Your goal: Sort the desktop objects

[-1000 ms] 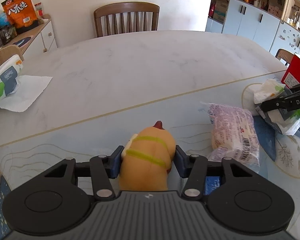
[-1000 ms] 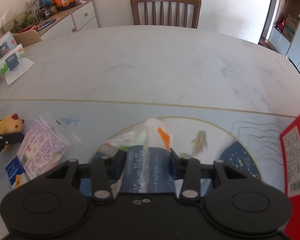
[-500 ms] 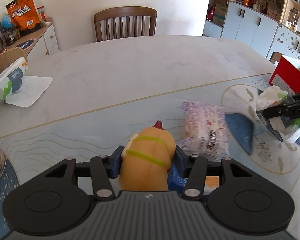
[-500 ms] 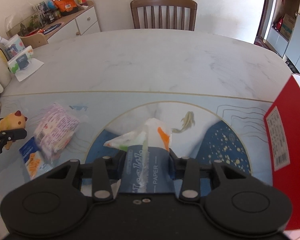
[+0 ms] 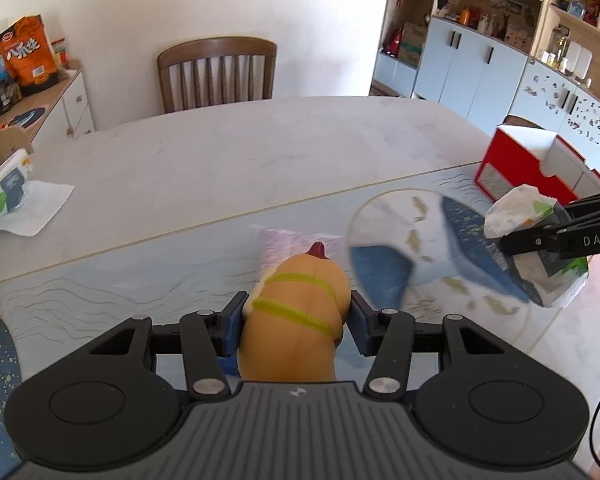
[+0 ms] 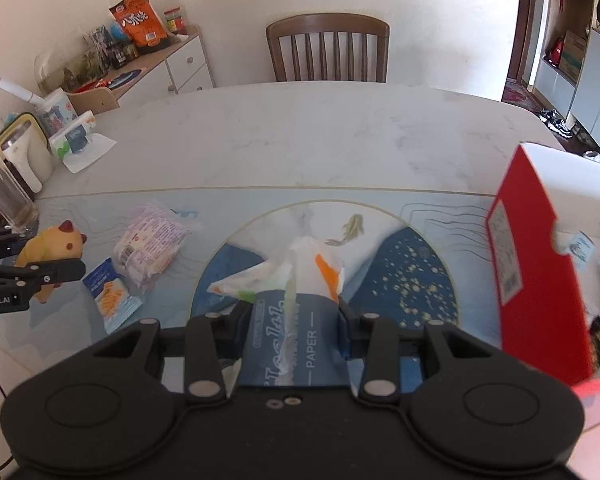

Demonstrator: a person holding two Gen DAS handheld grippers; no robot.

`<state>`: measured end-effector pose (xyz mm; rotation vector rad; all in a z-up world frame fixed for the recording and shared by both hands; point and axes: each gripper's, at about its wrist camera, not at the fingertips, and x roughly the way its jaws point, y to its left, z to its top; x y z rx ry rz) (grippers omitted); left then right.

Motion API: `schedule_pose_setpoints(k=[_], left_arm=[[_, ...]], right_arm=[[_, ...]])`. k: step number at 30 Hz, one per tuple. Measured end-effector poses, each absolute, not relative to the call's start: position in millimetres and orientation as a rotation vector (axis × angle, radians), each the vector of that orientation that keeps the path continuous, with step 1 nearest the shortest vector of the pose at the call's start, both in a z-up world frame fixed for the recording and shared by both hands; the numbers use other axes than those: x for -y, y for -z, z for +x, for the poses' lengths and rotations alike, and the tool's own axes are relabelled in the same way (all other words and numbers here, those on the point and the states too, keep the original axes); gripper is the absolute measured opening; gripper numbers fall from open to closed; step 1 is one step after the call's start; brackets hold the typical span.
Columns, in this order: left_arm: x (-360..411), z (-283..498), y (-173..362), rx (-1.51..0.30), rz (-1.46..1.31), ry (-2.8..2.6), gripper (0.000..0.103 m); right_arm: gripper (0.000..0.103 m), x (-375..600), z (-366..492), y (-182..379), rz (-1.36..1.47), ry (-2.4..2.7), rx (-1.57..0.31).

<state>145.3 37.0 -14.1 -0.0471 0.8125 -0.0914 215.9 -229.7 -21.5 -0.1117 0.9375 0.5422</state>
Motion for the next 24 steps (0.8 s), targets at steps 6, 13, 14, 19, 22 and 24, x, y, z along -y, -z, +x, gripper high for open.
schedule_pose_setpoints(k=[6,13,14,19,22,24], left_arm=[[-2,144,-2,-0.796,-0.042,0.127,0.051],[46,151,-21,-0.766,-0.030,0.200,0.051],[52,153,-23,-0.764,-0.025,0.210,0.051],[89,164,-30,-0.749,-0.009,0.269,0.051],[111,171,-35,-0.739,0.001,0.302,0.051],[125,177,-37,-0.733,0.009,0.322,0.051]], right_arm=[[0.039,257,205,8,-0.084,-0.532,-0.925],[0.039,293,196,-9,-0.048,-0.513,-0.899],[0.039,299,196,-11,-0.044,-0.510,-0.894],[0.039,326,194,-20,-0.022,-0.497,-0.875],[0.039,342,195,-24,-0.013,-0.482,-0.864],[0.039,353,196,-27,-0.007,-0.471,-0.855]])
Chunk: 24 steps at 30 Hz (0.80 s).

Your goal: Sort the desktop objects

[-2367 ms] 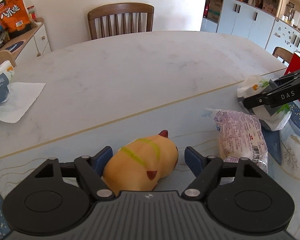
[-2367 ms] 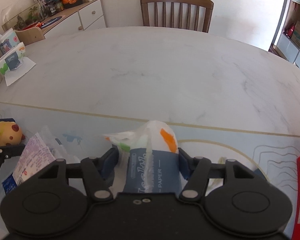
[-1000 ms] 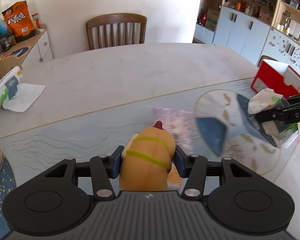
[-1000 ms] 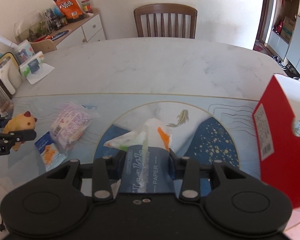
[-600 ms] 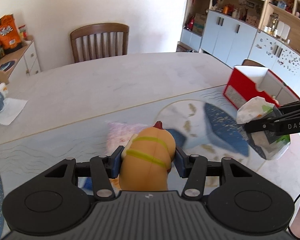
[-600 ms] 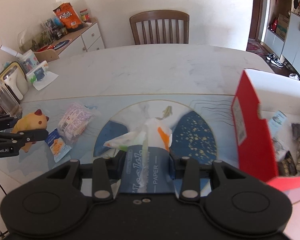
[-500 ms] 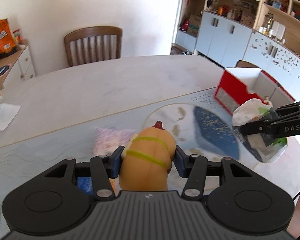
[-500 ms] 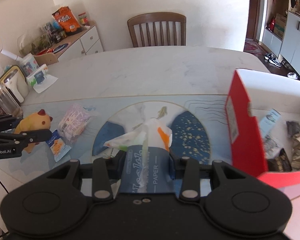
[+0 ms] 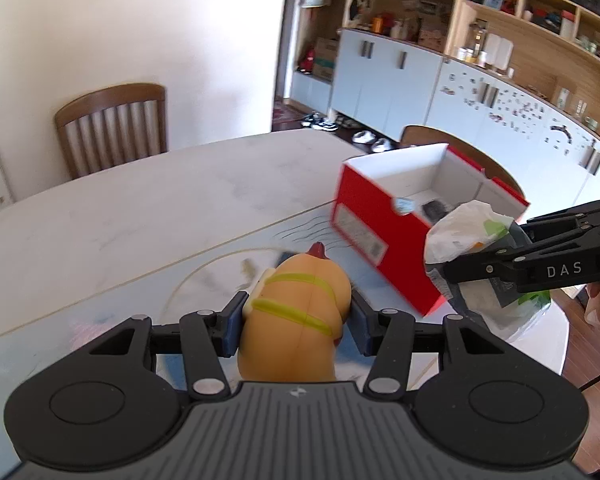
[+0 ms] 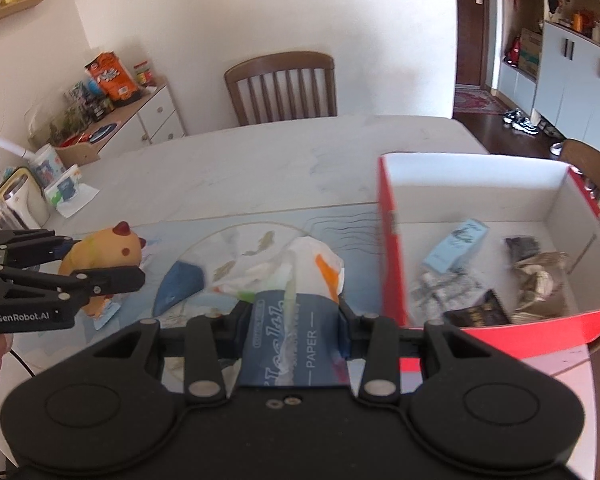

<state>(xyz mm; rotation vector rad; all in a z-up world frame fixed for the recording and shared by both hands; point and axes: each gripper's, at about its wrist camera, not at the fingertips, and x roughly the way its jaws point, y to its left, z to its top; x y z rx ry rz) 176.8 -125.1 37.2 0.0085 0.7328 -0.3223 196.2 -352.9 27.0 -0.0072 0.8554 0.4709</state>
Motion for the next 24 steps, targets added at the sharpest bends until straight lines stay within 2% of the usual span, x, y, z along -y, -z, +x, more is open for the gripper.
schedule_pose_setpoints(k=[24], left_arm=[[281,245,-42,-0.704,0.123,0.487,0.051]], right_arm=[[0.039,466,242,-30,0.025,-0.357,-0.826]])
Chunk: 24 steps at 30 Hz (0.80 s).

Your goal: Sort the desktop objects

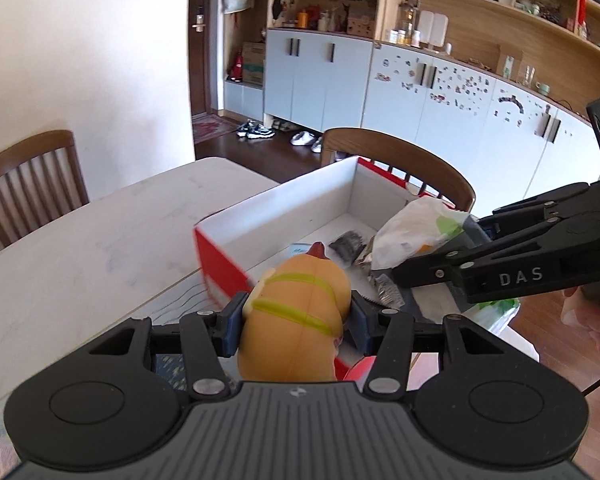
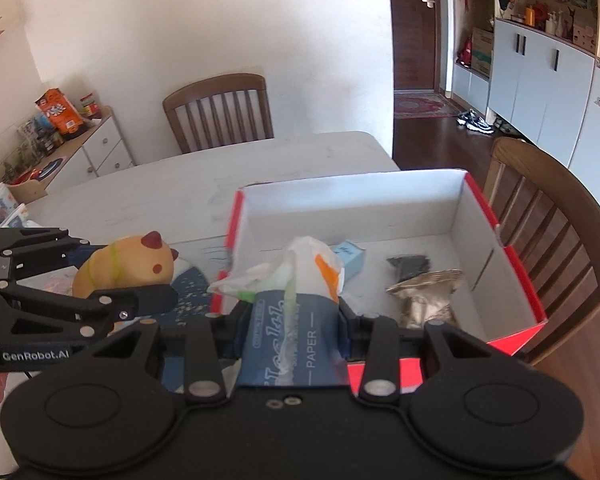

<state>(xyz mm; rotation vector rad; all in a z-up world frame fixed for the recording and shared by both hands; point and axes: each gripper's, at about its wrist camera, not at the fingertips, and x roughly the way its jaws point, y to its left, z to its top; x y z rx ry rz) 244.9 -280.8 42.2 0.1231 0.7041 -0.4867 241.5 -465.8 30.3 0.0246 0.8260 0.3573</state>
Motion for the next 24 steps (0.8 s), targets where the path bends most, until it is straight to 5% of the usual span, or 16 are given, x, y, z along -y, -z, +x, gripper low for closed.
schedule_pose_setpoints(k=[24], left_arm=[[370,313,2,-0.819,0.209,0.526,0.051]], right_arm=[[0.039,505,333,0,-0.003,-0.282,-0.869]])
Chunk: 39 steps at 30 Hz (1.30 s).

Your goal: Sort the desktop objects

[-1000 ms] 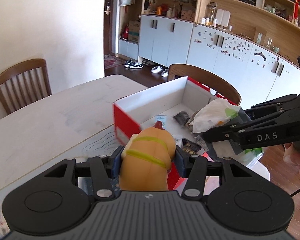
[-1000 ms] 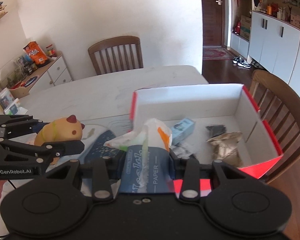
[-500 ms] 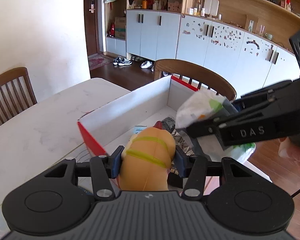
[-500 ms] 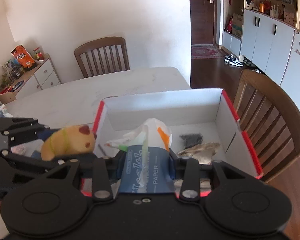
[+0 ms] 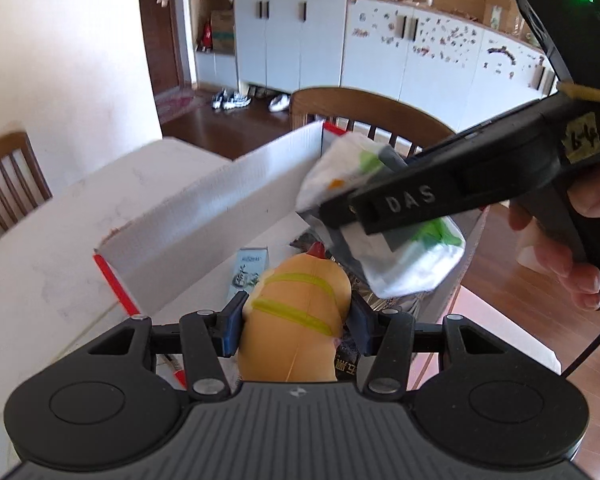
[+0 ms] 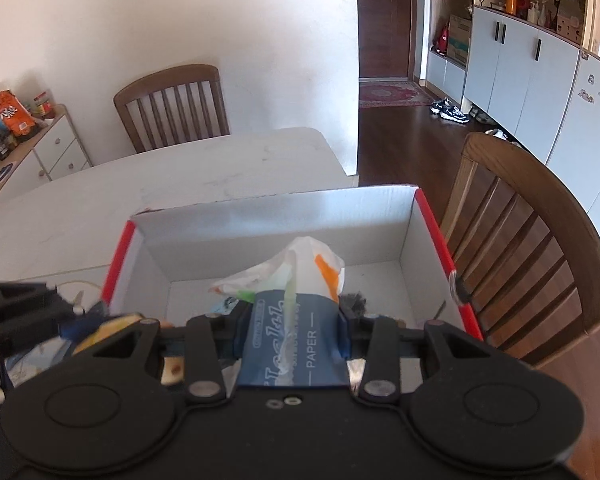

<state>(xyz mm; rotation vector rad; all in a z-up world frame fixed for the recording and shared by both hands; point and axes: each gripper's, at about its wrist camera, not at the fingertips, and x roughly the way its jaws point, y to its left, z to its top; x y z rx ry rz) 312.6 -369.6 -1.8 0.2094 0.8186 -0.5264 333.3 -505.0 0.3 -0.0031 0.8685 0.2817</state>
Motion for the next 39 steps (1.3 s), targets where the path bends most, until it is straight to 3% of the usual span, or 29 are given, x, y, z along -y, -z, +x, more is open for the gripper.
schedule_pose_setpoints(k=[28,39], left_arm=[[394,353,51,-1.042,0.279,0.520,0.051],[392,357,50,-1.114,0.256,0.528,0.052]], right_arm=[[0.040,492,384,69,-0.132,-0.277,-0.999],[0.049,495,386,70,-0.123,-0.271,-1.006]])
